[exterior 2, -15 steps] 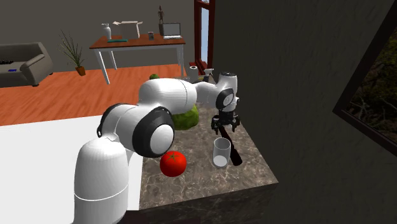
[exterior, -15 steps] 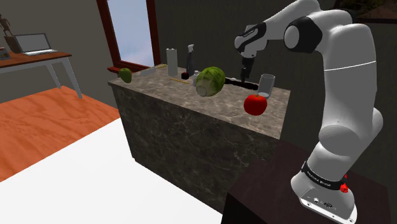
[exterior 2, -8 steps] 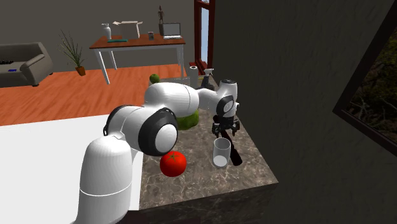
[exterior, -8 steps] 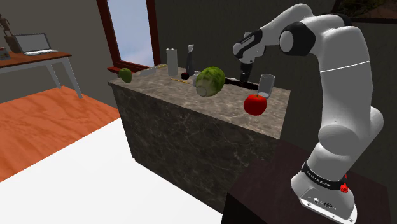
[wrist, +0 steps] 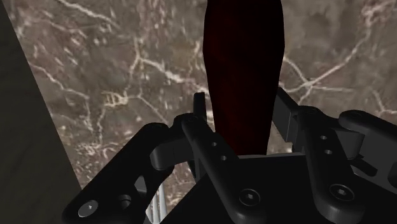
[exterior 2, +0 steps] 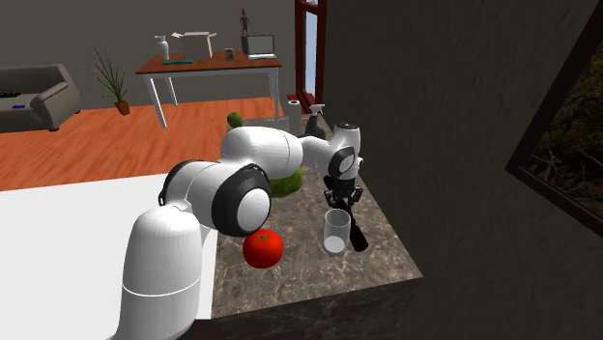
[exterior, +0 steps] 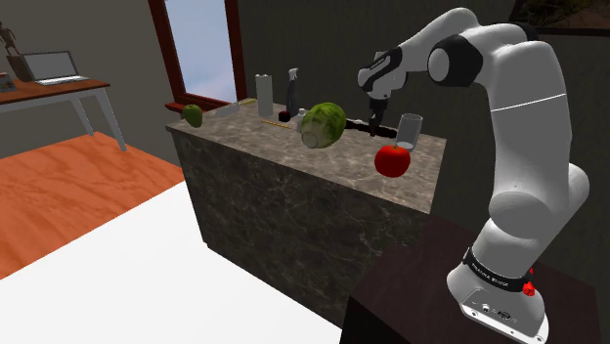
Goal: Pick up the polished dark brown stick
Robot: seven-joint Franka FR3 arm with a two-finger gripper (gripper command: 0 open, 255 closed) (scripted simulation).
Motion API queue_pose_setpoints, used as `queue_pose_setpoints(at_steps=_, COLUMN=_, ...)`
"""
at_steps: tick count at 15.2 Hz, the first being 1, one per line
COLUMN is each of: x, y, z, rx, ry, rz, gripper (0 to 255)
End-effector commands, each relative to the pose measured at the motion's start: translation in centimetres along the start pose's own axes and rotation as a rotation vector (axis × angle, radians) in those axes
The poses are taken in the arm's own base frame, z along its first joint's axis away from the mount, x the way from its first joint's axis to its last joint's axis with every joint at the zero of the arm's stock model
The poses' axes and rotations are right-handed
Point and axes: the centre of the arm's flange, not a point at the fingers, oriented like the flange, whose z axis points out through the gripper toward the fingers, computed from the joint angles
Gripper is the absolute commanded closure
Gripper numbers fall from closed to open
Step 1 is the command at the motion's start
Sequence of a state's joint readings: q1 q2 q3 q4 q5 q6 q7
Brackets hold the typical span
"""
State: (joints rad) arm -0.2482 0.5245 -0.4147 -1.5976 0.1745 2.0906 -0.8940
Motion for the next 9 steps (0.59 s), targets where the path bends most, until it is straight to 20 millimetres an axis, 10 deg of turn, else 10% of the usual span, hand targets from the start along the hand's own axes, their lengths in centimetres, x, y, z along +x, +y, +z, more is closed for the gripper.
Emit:
queue_pose_setpoints(at_steps=1, x=0.0, y=0.0, z=0.0, rx=0.0, ry=0.0, rz=0.0, gripper=255)
queue_pose_setpoints(at_steps=9, x=-0.1, y=0.1, z=-2.6, rx=0.0, ry=0.0, rz=0.0, gripper=255)
